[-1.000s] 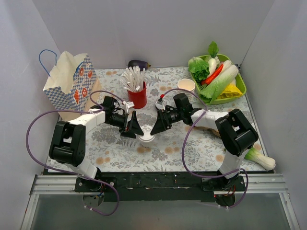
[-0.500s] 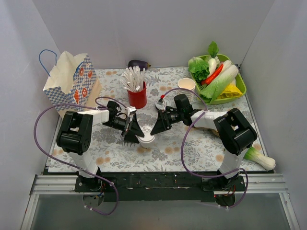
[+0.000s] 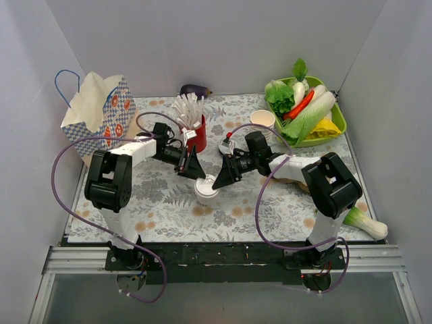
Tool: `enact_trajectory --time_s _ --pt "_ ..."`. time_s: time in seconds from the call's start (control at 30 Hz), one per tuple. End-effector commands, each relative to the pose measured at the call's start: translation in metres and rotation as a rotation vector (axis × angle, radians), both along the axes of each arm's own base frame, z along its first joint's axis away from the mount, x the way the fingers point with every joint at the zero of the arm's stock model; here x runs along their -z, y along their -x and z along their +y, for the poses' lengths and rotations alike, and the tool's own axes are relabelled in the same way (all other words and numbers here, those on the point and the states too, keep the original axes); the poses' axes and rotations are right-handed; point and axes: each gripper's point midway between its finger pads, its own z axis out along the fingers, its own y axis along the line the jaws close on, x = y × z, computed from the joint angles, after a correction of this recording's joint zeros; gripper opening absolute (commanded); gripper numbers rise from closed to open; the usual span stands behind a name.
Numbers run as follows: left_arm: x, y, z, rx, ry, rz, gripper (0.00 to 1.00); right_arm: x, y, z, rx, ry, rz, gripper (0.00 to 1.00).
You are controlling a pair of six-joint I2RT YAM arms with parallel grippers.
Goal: Pack the takeout coffee
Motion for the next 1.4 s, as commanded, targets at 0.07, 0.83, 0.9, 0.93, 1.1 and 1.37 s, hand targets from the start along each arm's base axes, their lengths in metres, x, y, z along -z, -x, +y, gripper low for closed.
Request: enact_trajectory --time_s 0.07,0.83,0.9,0.93,1.1,1.37 --pt "-0.033 -0.012 0.007 -0.078 -0.032 -0.124 0.98 -0.019 0.0 0.001 -0.023 -0.03 -0.071 0.75" --pt "-0.012 0.056 0.029 0.072 -0.051 0.031 0.98 -0.021 -0.002 0.005 -0.014 -0.049 -0.035 0.8" --pt "-0.012 0.059 0.024 0.082 -0.042 0.043 0.98 -0.02 -0.003 0.006 -0.014 -0.05 -0.036 0.8" --pt "-0.012 0.06 0.023 0.086 -0.041 0.045 0.98 -0.021 -0.002 0.006 -0.015 -0.049 -0.035 0.8" --pt "-0.008 0.062 0.016 0.101 -0.041 0.064 0.98 -0.018 -0.002 0.006 -0.018 -0.047 -0.029 0.8" --pt "0.019 0.062 0.022 0.086 -0.128 0.12 0.97 -0.012 -0.001 0.005 -0.017 -0.04 -0.019 0.77"
